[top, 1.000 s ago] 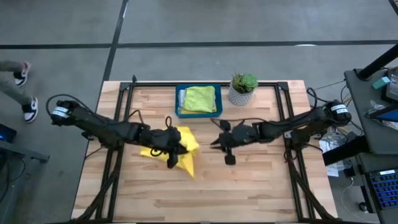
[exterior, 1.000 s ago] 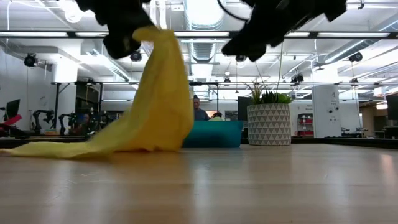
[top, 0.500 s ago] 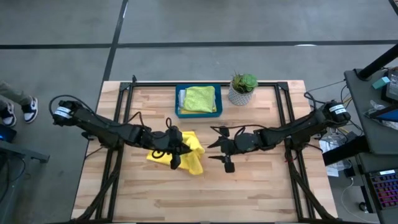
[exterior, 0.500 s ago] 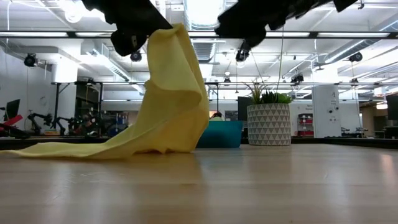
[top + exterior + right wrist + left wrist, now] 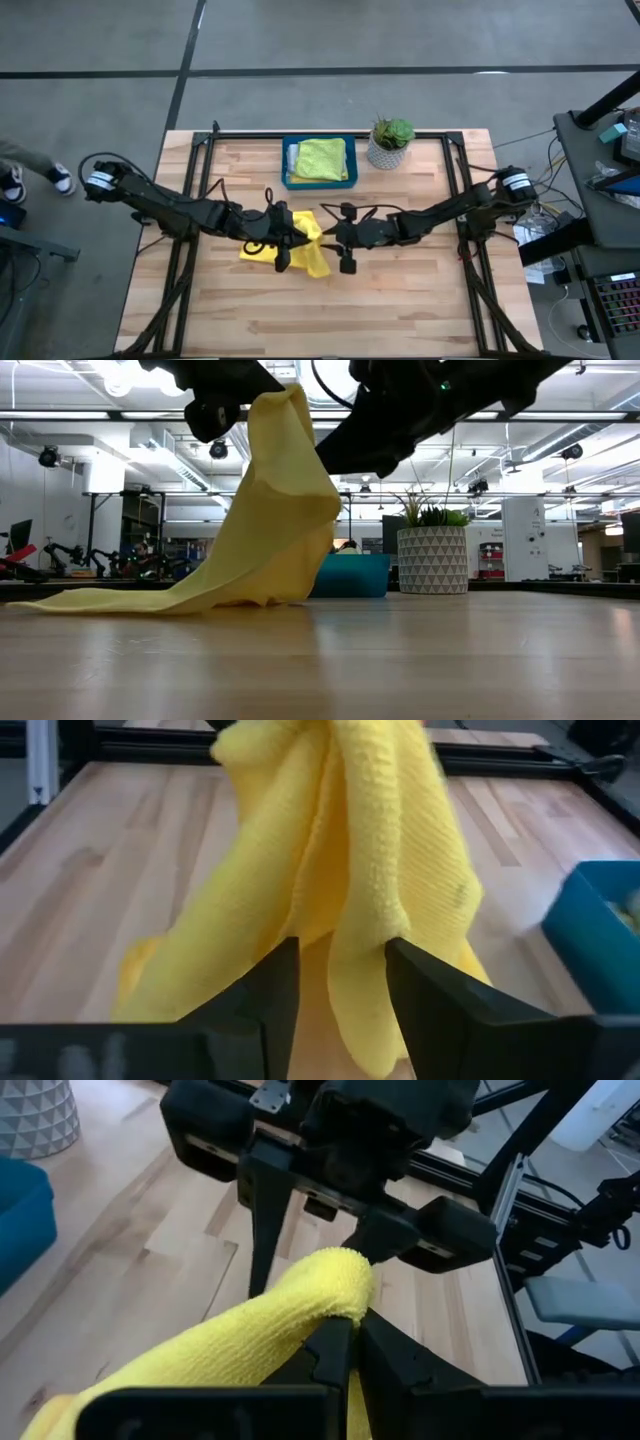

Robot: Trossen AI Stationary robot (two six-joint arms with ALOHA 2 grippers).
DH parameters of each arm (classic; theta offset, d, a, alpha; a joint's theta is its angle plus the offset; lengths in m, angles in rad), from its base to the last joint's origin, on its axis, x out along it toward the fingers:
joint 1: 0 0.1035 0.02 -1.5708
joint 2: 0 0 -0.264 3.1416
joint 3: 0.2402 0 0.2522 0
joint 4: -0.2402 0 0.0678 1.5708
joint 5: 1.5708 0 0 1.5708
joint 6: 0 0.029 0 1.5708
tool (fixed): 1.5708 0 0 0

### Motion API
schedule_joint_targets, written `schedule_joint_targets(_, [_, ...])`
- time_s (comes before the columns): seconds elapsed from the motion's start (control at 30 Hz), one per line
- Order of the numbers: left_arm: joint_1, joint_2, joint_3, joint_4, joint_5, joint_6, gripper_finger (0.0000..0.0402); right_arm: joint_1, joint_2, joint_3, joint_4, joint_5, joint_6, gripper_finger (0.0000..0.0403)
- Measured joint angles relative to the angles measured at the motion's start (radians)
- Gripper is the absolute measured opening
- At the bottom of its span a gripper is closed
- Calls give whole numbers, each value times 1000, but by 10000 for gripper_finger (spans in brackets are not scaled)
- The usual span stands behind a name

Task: Fold microfiber towels
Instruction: Fold the yellow microfiber cloth

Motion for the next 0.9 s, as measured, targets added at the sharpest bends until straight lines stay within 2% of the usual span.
schedule_joint_targets(0.33, [0,0,0,11,-6,12,1,0,3,27,-47,-45,30,114])
schedule_joint_targets(0.63, [0,0,0,-40,0,-7,1,5,-30,27,-245,-75,74,105])
schedule_joint_targets(0.77, [0,8,-1,-37,0,-15,1,23,-25,25,-235,-119,86,105])
schedule_joint_targets(0.9, [0,10,-2,-32,0,-15,1,27,16,21,-137,-120,86,105])
